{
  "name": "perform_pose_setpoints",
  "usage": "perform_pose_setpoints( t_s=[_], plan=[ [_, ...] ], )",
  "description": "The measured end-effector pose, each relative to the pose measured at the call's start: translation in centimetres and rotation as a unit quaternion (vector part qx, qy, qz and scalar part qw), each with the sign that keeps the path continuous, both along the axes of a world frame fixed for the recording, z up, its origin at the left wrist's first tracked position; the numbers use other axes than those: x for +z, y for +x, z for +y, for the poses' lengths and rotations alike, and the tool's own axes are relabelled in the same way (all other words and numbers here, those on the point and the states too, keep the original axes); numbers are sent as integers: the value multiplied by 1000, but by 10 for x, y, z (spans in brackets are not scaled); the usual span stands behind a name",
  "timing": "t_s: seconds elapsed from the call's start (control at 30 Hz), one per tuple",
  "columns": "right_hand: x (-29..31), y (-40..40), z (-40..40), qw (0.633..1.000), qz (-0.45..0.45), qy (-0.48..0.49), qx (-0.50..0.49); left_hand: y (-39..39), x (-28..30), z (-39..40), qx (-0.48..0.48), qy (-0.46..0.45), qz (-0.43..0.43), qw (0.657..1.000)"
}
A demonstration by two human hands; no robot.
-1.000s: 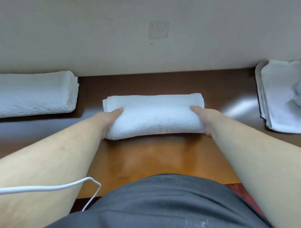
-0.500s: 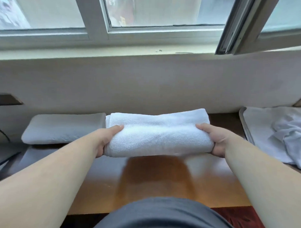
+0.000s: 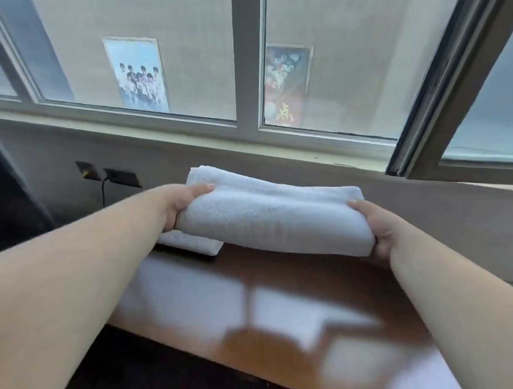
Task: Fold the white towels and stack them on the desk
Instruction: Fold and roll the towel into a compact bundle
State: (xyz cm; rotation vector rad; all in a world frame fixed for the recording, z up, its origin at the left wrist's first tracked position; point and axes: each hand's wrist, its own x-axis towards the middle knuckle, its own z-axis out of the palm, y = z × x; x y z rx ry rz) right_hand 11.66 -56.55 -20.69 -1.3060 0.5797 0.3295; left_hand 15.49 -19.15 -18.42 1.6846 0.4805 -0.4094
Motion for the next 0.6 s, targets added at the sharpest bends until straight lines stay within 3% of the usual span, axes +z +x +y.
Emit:
perform_pose_setpoints(
  t_s=[0.33,0.6],
  plan=[
    [25,2,55,999,-9,-9,31,-21,20,59,57,13,3,998],
    [23,61,127,995,-65,67,28,25,29,134,37,-27,-23,999]
  ],
)
